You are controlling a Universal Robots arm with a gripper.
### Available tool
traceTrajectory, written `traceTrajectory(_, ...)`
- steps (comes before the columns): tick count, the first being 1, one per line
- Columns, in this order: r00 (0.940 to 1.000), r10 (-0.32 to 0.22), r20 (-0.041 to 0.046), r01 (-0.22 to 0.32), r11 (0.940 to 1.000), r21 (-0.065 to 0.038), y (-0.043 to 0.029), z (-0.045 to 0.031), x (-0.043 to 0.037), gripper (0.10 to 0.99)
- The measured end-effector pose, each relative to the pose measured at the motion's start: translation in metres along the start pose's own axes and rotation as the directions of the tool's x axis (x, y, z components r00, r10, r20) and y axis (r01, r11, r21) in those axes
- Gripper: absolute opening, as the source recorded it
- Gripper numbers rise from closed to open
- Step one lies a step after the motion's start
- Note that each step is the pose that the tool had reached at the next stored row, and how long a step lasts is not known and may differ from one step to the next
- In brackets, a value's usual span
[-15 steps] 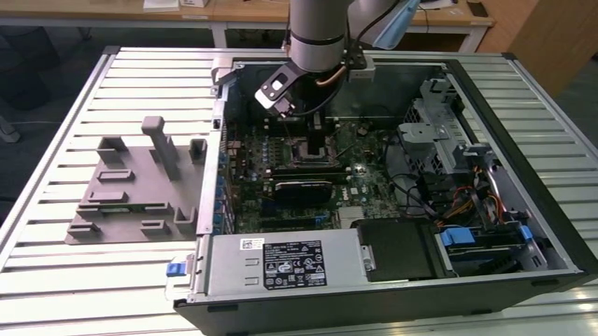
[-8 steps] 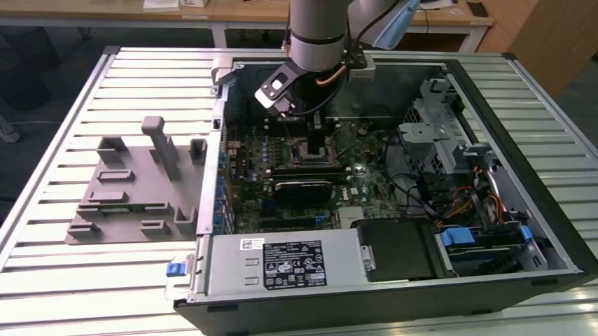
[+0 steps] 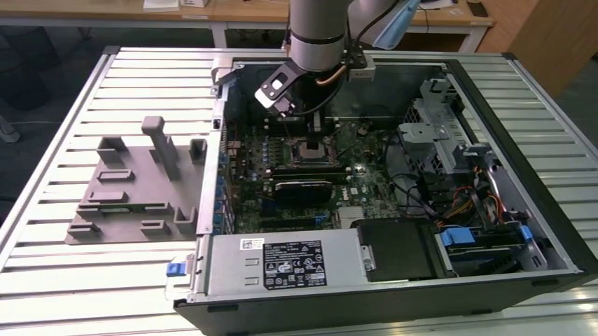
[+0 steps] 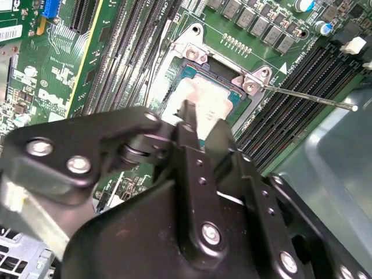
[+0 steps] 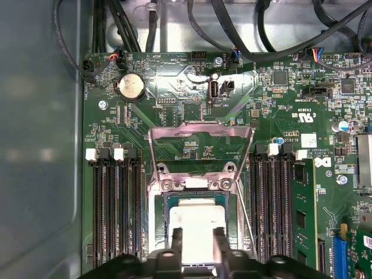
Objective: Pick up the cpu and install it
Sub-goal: 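Place the cpu into insertion slot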
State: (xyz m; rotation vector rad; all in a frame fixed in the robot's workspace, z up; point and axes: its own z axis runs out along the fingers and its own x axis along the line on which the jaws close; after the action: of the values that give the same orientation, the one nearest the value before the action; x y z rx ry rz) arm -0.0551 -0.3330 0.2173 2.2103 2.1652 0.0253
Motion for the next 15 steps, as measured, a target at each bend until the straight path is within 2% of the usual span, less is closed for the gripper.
traceTrajectory(2, 1.0, 0.0, 0.0, 0.0, 1.0, 0.0, 0.0, 0.0, 0.0, 0.243)
traceTrajectory(3, 1.0, 0.0, 0.0, 0.0, 1.0, 0.0, 0.0, -0.0001, 0.0, 0.243)
traceTrajectory(5, 1.0, 0.0, 0.0, 0.0, 1.0, 0.0, 0.0, -0.0001, 0.0, 0.125)
traceTrajectory(12, 1.0, 0.0, 0.0, 0.0, 1.0, 0.0, 0.0001, -0.0002, 0.0, 0.106)
traceTrajectory(15, 1.0, 0.0, 0.0001, 0.0, 1.0, 0.0, 0.0029, -0.0002, -0.0001, 0.106)
